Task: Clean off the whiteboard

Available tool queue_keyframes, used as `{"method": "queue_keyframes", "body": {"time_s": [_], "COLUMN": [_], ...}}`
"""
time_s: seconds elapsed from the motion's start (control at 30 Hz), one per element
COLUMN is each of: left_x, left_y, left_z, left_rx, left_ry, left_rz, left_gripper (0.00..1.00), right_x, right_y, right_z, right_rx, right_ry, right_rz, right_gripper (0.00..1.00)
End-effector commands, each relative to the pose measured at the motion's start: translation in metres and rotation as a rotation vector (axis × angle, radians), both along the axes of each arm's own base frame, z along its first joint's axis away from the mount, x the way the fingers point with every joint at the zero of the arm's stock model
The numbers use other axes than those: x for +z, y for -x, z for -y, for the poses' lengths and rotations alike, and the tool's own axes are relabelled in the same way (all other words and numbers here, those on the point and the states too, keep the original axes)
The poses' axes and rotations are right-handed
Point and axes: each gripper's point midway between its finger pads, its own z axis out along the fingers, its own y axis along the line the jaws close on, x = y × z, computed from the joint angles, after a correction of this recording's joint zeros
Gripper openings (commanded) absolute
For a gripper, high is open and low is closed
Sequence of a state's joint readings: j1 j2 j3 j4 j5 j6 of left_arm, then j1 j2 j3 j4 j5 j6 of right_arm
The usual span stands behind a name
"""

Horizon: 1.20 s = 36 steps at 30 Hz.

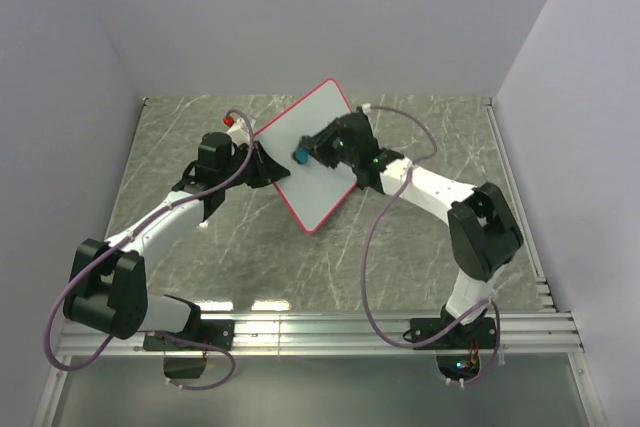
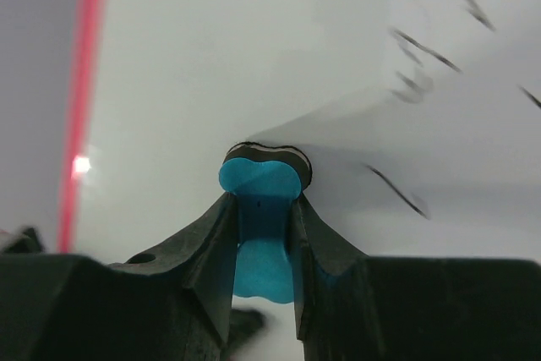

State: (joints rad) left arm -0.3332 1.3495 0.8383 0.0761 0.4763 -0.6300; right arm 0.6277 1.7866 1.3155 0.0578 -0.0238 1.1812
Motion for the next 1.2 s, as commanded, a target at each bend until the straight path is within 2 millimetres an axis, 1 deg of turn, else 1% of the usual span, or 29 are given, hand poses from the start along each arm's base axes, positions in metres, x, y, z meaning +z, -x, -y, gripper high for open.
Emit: {"method": "queue_keyframes", "body": {"time_s": [0.0,0.03,0.1,0.13,0.17,0.2,0.23,0.3,0.33,0.4,0.43,0.47,0.5,0.57,0.6,0.67,0.7,0.73,0.77,0.8,0.83,0.87,0.9,0.93,0.97,1.03,1.07,1.1,1.17], "left_x": [-0.036,-0.036,-0.034,-0.032,-0.033,-0.032,-0.033,-0.034,-0.034,-0.034,-0.034,-0.034,-0.033,-0.035,-0.035,-0.037,-0.039,-0.039,-0.039,-0.038,-0.039,-0.039,-0.039,-0.039,-0.039,-0.040,-0.040,-0.041,-0.040], "left_y": [0.072,0.072,0.072,0.070,0.070,0.070,0.070,0.070,0.071,0.072,0.073,0.074,0.074,0.076,0.077,0.078,0.079,0.079,0.080,0.080,0.081,0.081,0.082,0.082,0.083,0.083,0.082,0.082,0.081], "left_z": [0.015,0.015,0.015,0.015,0.015,0.015,0.015,0.014,0.014,0.014,0.014,0.013,0.013,0.012,0.012,0.011,0.011,0.011,0.011,0.011,0.011,0.011,0.011,0.010,0.010,0.010,0.010,0.010,0.011], "left_rx": [-0.263,-0.263,-0.264,-0.261,-0.260,-0.260,-0.259,-0.259,-0.259,-0.258,-0.256,-0.254,-0.254,-0.252,-0.251,-0.255,-0.257,-0.257,-0.258,-0.258,-0.260,-0.260,-0.261,-0.262,-0.264,-0.264,-0.266,-0.268,-0.271], "left_ry": [-0.069,-0.069,-0.068,-0.067,-0.068,-0.068,-0.069,-0.072,-0.073,-0.068,-0.066,-0.062,-0.061,-0.064,-0.066,-0.070,-0.071,-0.071,-0.068,-0.067,-0.065,-0.065,-0.065,-0.066,-0.066,-0.070,-0.072,-0.072,-0.071], "left_rz": [-0.179,-0.178,-0.176,-0.170,-0.170,-0.168,-0.170,-0.169,-0.172,-0.172,-0.172,-0.175,-0.169,-0.172,-0.172,-0.175,-0.179,-0.177,-0.178,-0.175,-0.179,-0.178,-0.175,-0.176,-0.175,-0.176,-0.173,-0.175,-0.173], "left_gripper": [0.00,0.00,0.00,0.00,0.00,0.00,0.00,0.00,0.00,0.00,0.00,0.00,0.00,0.00,0.00,0.00,0.00,0.00,0.00,0.00,0.00,0.00,0.00,0.00,0.00,0.00,0.00,0.00,0.00], "right_x": [-0.058,-0.073,-0.087,-0.104,-0.102,-0.113,-0.111,-0.113,-0.109,-0.103,-0.090,-0.085,-0.062,-0.050,-0.025,-0.015,0.012,0.012,0.020,0.043,0.039,0.043,0.058,0.050,0.052,0.045,0.042,0.024,0.016], "right_y": [0.051,0.067,0.082,0.095,0.102,0.113,0.117,0.121,0.119,0.106,0.093,0.087,0.068,0.051,0.032,0.014,-0.003,-0.011,-0.019,-0.030,-0.039,-0.043,-0.050,-0.056,-0.056,-0.054,-0.050,-0.042,-0.027], "right_z": [0.006,0.018,0.030,0.039,0.041,0.048,0.048,0.051,0.051,0.059,0.056,0.057,0.057,0.055,0.053,0.051,0.049,0.047,0.045,0.041,0.038,0.035,0.030,0.028,0.024,0.022,0.020,0.023,0.026], "right_rx": [0.089,0.097,0.103,0.111,0.119,0.123,0.127,0.129,0.130,0.097,0.091,0.083,0.060,0.043,0.025,0.009,-0.008,-0.016,-0.022,-0.027,-0.030,-0.028,-0.028,-0.031,-0.018,-0.012,-0.007,-0.002,0.007], "right_ry": [0.051,0.077,0.104,0.132,0.129,0.143,0.137,0.144,0.147,0.167,0.162,0.167,0.140,0.123,0.093,0.082,0.050,0.047,0.036,0.009,-0.001,-0.010,-0.028,-0.027,-0.032,-0.030,-0.026,-0.002,0.006], "right_rz": [-0.131,-0.155,-0.178,-0.208,-0.205,-0.227,-0.221,-0.227,-0.217,-0.209,-0.177,-0.175,-0.135,-0.118,-0.073,-0.069,-0.023,-0.026,-0.012,0.028,0.015,0.018,0.040,0.025,0.023,0.010,0.007,-0.022,-0.026], "right_gripper": [0.00,0.00,0.00,0.00,0.00,0.00,0.00,0.00,0.00,0.00,0.00,0.00,0.00,0.00,0.00,0.00,0.00,0.00,0.00,0.00,0.00,0.00,0.00,0.00,0.00,0.00,0.00,0.00,0.00]}}
